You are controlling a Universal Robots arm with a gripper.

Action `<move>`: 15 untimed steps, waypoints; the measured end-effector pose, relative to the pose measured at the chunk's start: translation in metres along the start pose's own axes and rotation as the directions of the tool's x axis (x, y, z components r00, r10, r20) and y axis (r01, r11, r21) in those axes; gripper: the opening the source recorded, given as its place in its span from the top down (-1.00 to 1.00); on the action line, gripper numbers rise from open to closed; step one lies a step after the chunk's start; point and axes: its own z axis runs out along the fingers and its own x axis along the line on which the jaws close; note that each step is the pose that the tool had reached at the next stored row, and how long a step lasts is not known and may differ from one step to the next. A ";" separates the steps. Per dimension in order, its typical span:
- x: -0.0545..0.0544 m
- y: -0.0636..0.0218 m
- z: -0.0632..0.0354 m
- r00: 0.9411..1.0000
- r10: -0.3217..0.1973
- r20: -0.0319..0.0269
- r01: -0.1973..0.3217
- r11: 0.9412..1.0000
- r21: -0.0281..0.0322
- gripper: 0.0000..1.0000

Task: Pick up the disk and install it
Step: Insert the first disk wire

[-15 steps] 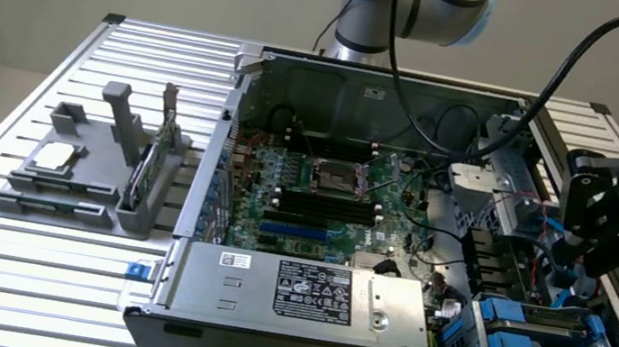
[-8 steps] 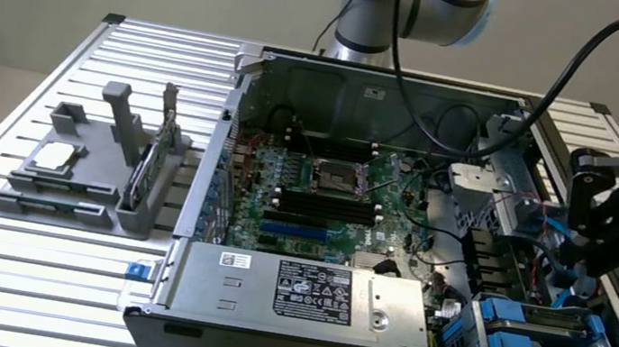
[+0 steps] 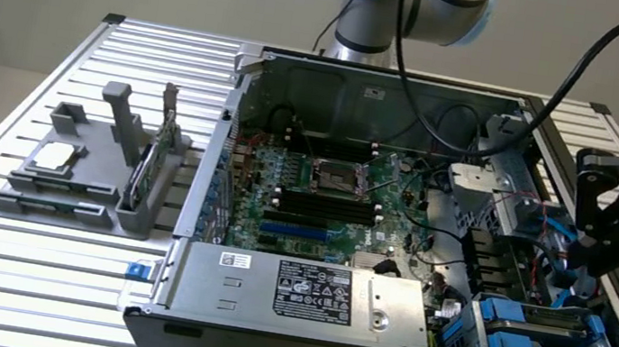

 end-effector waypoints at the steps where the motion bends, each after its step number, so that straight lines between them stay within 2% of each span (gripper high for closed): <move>1: 0.000 0.0002 0.0000 1.000 0.005 0.000 -0.005 1.000 0.000 0.51; 8: -0.004 0.0013 0.0000 0.999 0.037 0.001 -0.037 0.999 -0.002 0.51; 15: -0.012 0.0026 -0.0004 0.999 0.047 -0.001 -0.047 0.999 -0.001 0.51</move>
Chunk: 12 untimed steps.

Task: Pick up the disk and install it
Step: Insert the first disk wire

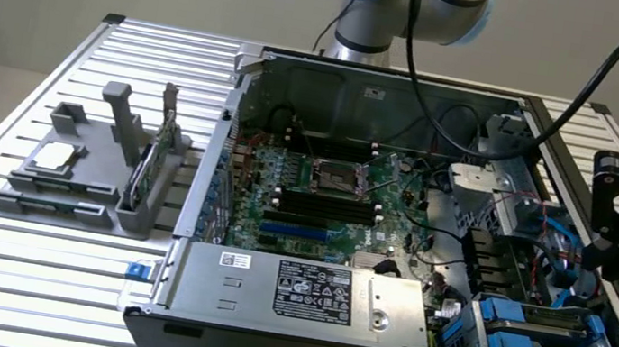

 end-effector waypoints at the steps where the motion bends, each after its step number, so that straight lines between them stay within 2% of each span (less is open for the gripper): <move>1: -0.001 0.0002 0.0002 1.000 0.003 0.000 -0.003 1.000 0.000 0.51; 4: -0.001 0.0002 0.0013 1.000 0.030 0.001 -0.030 1.000 -0.002 0.51; 7: -0.001 0.0001 0.0056 0.996 0.084 0.003 -0.084 0.996 -0.005 0.51; 12: -0.002 -0.0003 0.0142 0.985 0.174 0.005 -0.174 0.985 -0.012 0.51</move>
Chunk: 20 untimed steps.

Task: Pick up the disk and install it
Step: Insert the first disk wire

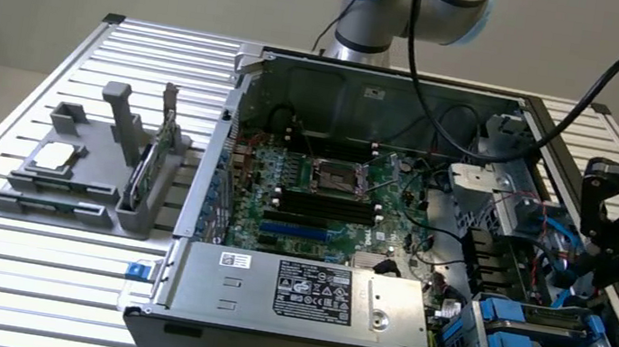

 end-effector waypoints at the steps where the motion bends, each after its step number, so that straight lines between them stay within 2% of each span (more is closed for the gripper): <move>1: 0.000 -0.0001 0.0016 1.000 0.018 0.001 -0.018 1.000 -0.001 0.51; 6: 0.000 -0.0001 0.0052 0.995 0.099 0.004 -0.099 0.995 -0.006 0.51; 15: -0.007 0.0038 0.0052 0.991 0.132 0.004 -0.132 0.991 -0.008 0.51; 20: -0.007 0.0031 0.0089 0.984 0.180 0.006 -0.180 0.984 -0.011 0.51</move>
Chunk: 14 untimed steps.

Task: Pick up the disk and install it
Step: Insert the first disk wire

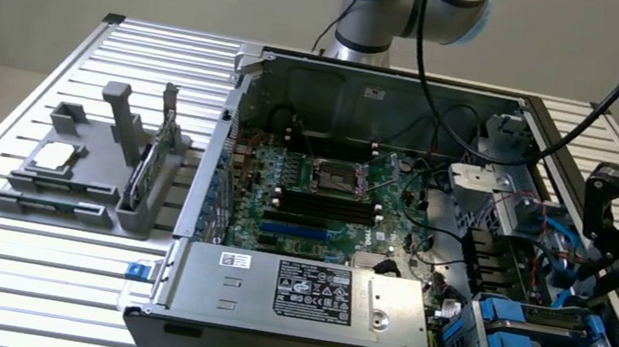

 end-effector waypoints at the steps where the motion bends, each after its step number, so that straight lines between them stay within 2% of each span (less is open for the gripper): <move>1: 0.000 -0.0002 0.0009 1.000 0.010 0.000 -0.010 1.000 -0.001 0.51; 4: -0.001 -0.0012 0.0024 1.000 0.026 -0.001 -0.026 1.000 -0.003 0.51; 7: -0.003 -0.0029 0.0025 1.000 0.027 -0.011 -0.028 1.000 -0.012 0.51; 9: -0.004 -0.0045 0.0023 0.999 0.028 -0.017 -0.028 0.999 -0.015 0.51; 14: -0.011 -0.0097 0.0010 0.999 0.029 -0.024 -0.029 0.999 -0.012 0.51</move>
